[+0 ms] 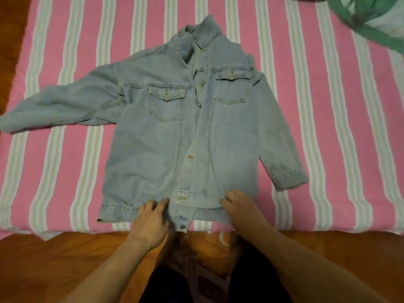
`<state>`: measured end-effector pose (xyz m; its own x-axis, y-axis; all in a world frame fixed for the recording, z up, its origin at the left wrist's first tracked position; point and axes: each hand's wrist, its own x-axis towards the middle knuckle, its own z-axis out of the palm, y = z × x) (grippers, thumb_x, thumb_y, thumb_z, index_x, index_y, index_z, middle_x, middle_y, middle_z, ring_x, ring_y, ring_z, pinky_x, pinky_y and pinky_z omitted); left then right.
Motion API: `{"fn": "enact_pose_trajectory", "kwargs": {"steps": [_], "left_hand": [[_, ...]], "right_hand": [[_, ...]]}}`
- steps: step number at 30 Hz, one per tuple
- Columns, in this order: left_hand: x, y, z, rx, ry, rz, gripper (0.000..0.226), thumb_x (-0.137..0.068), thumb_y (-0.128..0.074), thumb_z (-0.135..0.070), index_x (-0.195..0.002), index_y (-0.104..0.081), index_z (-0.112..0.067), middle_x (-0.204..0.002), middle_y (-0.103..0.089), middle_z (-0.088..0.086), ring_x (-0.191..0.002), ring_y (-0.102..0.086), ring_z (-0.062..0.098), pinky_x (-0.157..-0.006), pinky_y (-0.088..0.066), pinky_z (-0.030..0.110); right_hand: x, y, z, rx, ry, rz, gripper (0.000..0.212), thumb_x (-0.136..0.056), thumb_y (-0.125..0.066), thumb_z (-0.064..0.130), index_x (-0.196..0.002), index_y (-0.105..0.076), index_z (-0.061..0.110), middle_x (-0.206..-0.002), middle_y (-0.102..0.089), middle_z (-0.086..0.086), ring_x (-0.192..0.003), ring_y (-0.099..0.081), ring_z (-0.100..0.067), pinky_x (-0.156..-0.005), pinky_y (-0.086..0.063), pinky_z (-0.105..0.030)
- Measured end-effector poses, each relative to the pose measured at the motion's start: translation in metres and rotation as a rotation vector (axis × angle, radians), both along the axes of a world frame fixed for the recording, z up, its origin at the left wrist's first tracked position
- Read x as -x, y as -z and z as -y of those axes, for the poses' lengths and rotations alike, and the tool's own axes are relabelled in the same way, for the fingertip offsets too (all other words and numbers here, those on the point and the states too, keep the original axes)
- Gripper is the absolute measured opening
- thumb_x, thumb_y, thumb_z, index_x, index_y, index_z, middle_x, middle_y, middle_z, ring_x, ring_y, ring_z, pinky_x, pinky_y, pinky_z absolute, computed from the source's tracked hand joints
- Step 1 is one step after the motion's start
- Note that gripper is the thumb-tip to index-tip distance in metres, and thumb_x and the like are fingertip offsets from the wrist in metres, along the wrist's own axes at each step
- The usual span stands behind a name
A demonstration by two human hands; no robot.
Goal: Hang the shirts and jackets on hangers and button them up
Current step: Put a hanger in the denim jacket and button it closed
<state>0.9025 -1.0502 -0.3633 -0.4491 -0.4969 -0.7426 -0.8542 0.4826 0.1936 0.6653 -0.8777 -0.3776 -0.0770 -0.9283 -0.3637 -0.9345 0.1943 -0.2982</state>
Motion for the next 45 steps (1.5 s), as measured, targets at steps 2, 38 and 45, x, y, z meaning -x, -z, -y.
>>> {"fn": "enact_pose_trajectory", "kwargs": {"steps": [2,38,45], "left_hand": [[0.007,0.001,0.004,0.012,0.004,0.123,0.063,-0.097,-0.049,-0.029,-0.157,-0.030,-0.032,-0.142,-0.044,0.007,-0.127,-0.043,0.031,-0.109,-0.040,0.042],[0.238,-0.007,0.205,0.364,-0.071,-0.295,0.052,-0.102,-0.050,-0.033,-0.150,-0.039,-0.016,-0.146,-0.043,0.019,-0.132,-0.044,0.040,-0.109,-0.040,0.049],[0.362,0.035,0.339,0.688,0.589,-0.510,0.056,-0.097,-0.054,-0.019,-0.150,-0.037,-0.014,-0.158,-0.034,0.008,-0.139,-0.038,0.035,-0.108,-0.039,0.049]], "right_hand": [[0.012,-0.005,-0.028,0.144,-0.145,0.083,0.002,-0.078,-0.067,0.018,-0.078,-0.065,0.020,-0.081,-0.057,0.001,-0.075,-0.054,-0.018,-0.065,-0.046,-0.031],[0.219,-0.023,0.222,-0.189,0.405,0.147,0.059,-0.101,-0.048,0.028,-0.156,-0.030,0.025,-0.166,-0.014,-0.008,-0.149,-0.022,-0.034,-0.122,-0.024,-0.041],[0.224,0.030,0.352,-0.194,0.453,0.094,0.068,-0.098,-0.048,0.028,-0.159,-0.019,0.022,-0.165,-0.015,-0.011,-0.145,-0.031,-0.038,-0.120,-0.028,-0.044]]}}
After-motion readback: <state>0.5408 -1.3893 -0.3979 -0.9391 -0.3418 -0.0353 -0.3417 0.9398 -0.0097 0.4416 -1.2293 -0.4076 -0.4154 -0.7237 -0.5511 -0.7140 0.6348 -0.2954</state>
